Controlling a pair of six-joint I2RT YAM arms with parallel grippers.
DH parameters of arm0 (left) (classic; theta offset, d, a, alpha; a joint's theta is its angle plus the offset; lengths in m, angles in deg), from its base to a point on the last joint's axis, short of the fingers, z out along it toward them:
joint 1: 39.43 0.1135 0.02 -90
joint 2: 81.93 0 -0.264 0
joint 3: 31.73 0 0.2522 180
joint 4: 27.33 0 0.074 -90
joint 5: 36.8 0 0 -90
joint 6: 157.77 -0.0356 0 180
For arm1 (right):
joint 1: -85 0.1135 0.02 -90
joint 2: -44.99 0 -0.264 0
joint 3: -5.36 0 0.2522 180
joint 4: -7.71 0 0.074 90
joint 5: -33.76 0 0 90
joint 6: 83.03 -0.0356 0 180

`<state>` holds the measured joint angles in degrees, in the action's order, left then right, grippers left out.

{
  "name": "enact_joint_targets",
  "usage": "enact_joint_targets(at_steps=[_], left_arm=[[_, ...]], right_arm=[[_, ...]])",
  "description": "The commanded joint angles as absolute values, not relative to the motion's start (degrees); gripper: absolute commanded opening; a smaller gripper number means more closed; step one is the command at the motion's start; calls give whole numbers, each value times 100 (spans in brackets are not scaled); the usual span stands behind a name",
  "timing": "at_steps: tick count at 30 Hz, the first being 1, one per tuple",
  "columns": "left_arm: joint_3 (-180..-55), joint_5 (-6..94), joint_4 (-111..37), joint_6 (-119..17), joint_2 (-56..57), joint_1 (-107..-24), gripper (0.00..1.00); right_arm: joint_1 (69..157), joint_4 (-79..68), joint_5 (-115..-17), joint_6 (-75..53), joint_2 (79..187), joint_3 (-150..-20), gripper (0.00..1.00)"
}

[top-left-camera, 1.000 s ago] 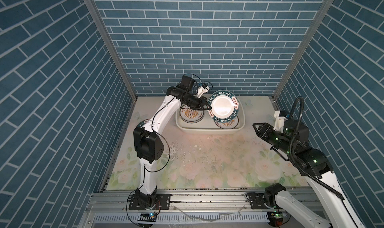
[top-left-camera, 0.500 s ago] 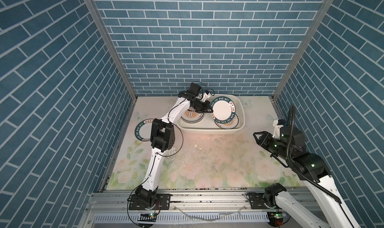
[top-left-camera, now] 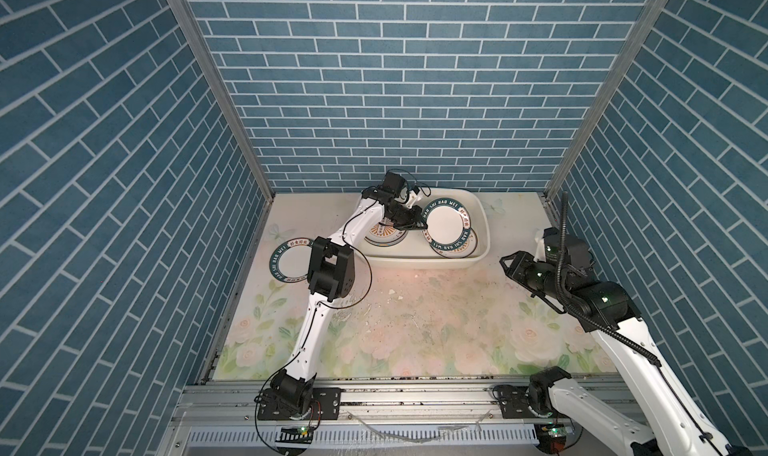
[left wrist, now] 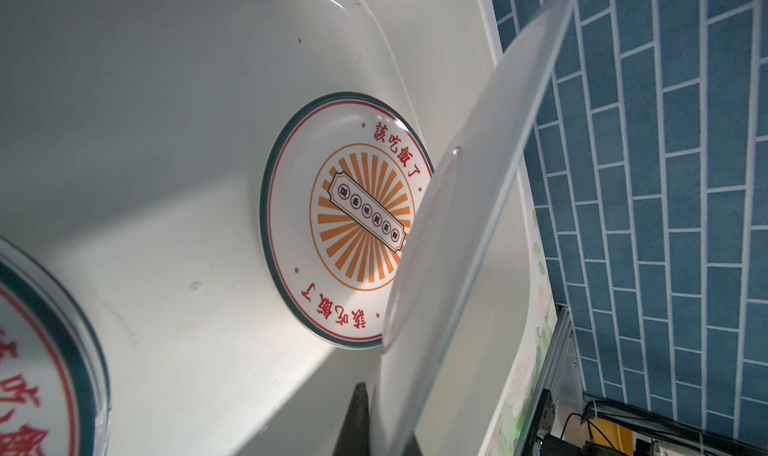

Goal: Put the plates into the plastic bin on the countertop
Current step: 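Lower the green-rimmed plate into the bin onto the single sunburst plate with the left gripper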

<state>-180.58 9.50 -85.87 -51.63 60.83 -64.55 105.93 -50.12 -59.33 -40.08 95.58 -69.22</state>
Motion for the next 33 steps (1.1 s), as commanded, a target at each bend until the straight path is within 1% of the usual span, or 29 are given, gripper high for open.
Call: enact_joint_targets(at_steps=[1, 23, 33], left_arm=[[-18249, 774, -8373, -5134, 6222, -6532, 0], [-18182, 910, -8328, -5126, 6431, -6596, 0], [-18247, 915, -8337, -5128, 6535, -6595, 0]], right_arm=[[10516, -4896, -6028, -3783, 9558, -7099, 43], [9988, -4562, -6702, -3733, 9610, -6714, 43], [9881, -4453, -6827, -3750, 9653, -6610, 43]])
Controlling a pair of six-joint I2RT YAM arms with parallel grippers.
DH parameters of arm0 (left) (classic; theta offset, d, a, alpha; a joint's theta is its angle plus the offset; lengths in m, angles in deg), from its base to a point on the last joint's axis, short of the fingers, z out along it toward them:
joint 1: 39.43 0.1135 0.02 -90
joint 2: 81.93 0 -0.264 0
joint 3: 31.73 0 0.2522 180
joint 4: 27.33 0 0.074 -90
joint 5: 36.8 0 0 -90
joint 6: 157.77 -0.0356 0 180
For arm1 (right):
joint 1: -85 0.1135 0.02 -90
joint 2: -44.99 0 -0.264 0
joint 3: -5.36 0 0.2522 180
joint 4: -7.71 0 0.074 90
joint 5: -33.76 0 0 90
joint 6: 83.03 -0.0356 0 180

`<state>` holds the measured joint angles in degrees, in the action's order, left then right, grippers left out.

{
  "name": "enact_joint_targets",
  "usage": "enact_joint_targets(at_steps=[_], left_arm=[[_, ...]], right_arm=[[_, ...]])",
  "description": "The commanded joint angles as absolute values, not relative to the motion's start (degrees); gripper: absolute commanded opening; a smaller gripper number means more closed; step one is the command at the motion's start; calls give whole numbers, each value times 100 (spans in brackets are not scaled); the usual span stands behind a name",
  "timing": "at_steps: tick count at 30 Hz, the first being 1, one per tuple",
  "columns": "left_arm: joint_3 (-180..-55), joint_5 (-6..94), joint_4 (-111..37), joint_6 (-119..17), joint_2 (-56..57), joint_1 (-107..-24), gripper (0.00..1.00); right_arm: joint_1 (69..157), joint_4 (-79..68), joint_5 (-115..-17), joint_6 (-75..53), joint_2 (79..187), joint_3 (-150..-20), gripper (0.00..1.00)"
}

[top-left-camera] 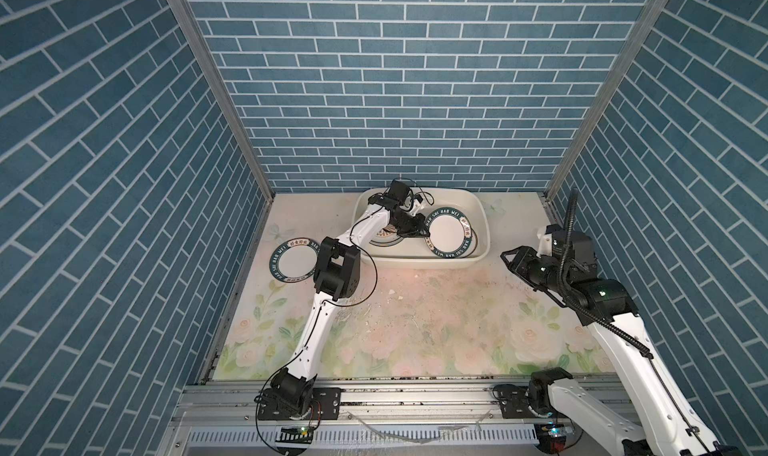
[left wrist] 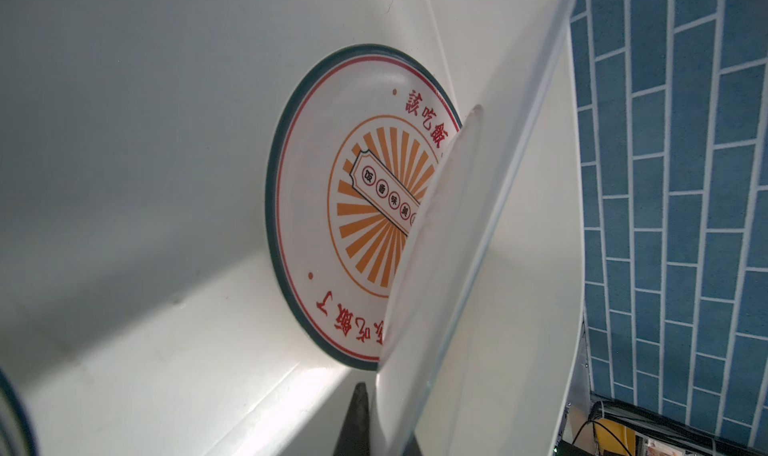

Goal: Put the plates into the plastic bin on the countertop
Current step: 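Lower the green-rimmed plate into the bin onto the single sunburst plate with the left gripper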

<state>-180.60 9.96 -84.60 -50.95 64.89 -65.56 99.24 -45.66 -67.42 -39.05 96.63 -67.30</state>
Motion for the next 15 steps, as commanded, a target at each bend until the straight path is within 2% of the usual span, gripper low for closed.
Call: enact_joint_targets(at_steps=[1, 15], left_arm=[[-18244, 915, -8341, -5118, 6545, -6597, 0], [-18225, 729, -8223, -4933, 6592, -6543, 6]], right_arm=[[9872, -4432, -6836, -3759, 9653, -6597, 43], [9792, -4296, -6976, -3793, 9755, -6517, 42]])
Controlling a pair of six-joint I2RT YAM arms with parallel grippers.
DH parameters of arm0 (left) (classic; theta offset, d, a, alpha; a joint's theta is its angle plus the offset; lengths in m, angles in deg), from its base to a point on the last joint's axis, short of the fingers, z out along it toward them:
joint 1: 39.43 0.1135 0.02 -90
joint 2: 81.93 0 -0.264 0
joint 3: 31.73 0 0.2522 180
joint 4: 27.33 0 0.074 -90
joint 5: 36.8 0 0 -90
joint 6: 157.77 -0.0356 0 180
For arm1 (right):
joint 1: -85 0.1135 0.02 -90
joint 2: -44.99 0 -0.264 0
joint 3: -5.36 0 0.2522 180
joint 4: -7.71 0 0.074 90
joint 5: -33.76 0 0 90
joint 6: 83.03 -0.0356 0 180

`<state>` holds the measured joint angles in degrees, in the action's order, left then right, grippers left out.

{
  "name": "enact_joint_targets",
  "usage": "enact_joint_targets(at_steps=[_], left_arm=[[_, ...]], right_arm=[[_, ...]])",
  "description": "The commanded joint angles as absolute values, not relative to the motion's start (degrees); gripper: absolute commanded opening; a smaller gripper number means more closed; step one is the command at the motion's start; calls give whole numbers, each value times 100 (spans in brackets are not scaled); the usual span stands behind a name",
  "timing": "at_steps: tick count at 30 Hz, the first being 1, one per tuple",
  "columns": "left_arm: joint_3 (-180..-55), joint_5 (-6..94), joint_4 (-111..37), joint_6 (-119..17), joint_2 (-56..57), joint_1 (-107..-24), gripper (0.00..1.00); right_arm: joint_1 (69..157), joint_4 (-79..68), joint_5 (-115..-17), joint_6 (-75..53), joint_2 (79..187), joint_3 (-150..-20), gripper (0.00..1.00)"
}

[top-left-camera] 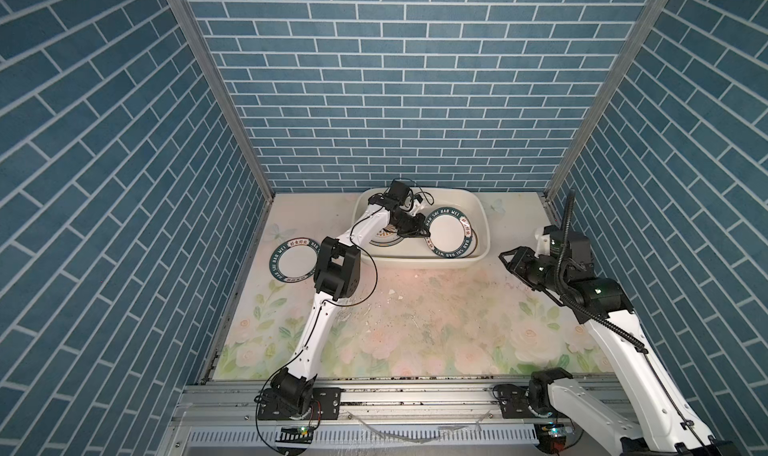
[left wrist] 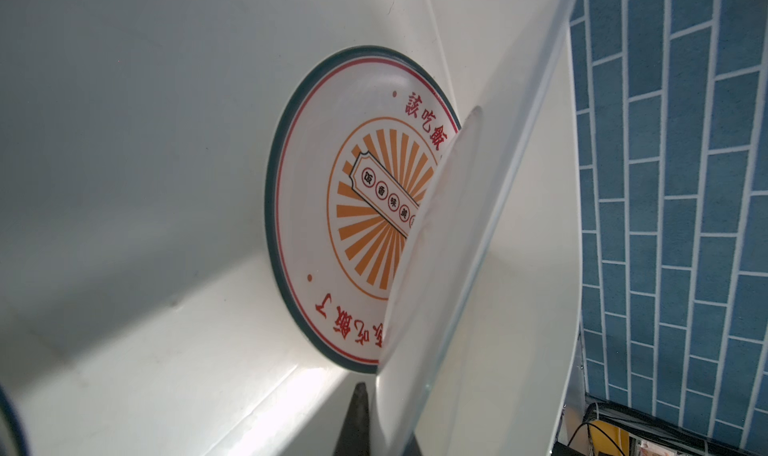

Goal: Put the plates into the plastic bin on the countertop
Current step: 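Lower the green-rimmed plate into the bin onto the single sunburst plate with the left gripper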

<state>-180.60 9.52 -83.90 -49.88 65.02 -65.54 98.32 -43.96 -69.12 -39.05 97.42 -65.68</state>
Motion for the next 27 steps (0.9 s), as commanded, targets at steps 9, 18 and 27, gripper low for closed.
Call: enact_joint_targets(at_steps=[9, 18, 27], left_arm=[[-18225, 640, -8128, -4824, 6682, -6501, 9], [-18260, 584, -8090, -4740, 6790, -6467, 11], [-18270, 507, -8002, -4633, 6832, -6436, 17]], right_arm=[[9754, -4235, -7039, -3819, 9823, -6489, 42], [9731, -4156, -7047, -3917, 9823, -6414, 42], [9722, -4121, -7073, -3935, 9890, -6446, 42]])
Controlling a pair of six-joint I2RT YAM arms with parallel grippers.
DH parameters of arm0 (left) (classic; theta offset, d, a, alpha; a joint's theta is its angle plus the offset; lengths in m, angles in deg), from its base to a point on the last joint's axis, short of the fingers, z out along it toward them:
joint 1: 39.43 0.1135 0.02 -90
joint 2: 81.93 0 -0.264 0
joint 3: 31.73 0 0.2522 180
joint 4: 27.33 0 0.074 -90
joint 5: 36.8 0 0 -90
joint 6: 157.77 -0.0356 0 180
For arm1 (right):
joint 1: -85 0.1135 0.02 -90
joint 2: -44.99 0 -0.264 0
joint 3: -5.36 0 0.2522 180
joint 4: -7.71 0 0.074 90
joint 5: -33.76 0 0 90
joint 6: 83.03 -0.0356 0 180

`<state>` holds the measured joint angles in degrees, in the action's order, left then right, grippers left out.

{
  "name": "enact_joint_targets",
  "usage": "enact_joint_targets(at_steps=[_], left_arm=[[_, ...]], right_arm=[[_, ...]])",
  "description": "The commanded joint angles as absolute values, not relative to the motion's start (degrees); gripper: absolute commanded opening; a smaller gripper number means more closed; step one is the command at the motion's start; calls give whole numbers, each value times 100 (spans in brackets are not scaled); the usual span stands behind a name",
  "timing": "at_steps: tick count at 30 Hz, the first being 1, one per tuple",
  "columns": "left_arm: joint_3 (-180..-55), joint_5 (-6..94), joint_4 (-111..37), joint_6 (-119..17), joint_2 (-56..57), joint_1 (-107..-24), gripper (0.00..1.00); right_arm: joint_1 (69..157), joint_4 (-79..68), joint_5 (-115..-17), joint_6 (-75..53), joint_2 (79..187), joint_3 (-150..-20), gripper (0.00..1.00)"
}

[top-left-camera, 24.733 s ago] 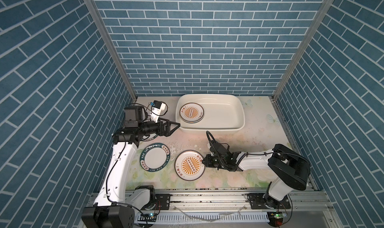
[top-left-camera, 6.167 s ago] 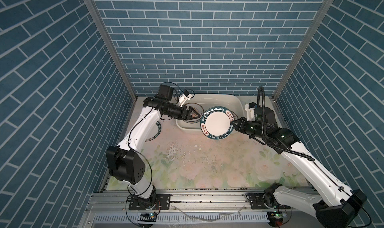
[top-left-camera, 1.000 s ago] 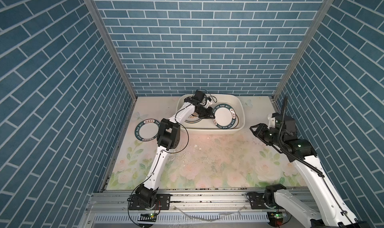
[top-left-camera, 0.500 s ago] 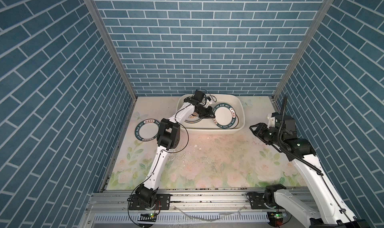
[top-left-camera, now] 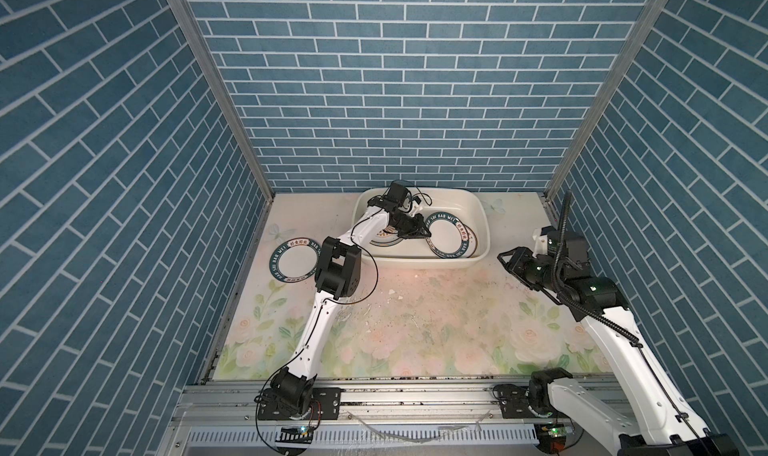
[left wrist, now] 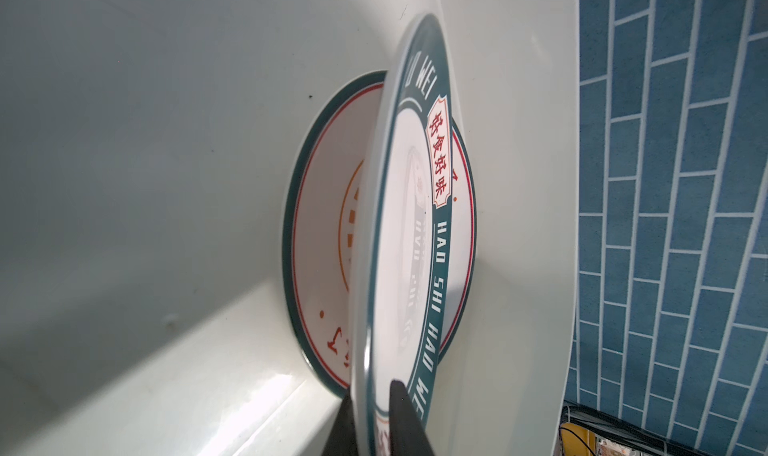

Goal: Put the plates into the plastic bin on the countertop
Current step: 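Lower the green-rimmed plate into the bin onto the single sunburst plate with the left gripper, then open the left gripper to release the green-rimmed plate in the bin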

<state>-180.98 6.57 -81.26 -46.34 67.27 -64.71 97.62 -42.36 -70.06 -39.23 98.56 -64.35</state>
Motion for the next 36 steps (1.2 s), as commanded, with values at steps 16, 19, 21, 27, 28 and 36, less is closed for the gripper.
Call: enact_joint_targets(at_steps=[16, 19, 21, 27, 28, 36], left_arm=[[-18199, 381, -7951, -4594, 6818, -6431, 35], [-18182, 418, -7975, -4614, 6802, -6431, 37], [-18173, 439, -7976, -4619, 6792, -6434, 38], [-18149, 460, -7984, -4634, 6775, -6431, 43], [-18142, 469, -7988, -4641, 6780, -6430, 45], [-18117, 513, -7988, -4639, 6761, -6431, 53]], right_arm=[[9700, -3977, -7125, -3953, 9954, -6290, 42], [9691, -3953, -7143, -3953, 9958, -6278, 42], [9678, -3948, -7153, -3948, 9966, -6263, 42], [9643, -3860, -7222, -3947, 10019, -6189, 42], [9636, -3857, -7227, -3944, 10020, -6182, 42], [9578, -3803, -7311, -3935, 10073, -6094, 42]])
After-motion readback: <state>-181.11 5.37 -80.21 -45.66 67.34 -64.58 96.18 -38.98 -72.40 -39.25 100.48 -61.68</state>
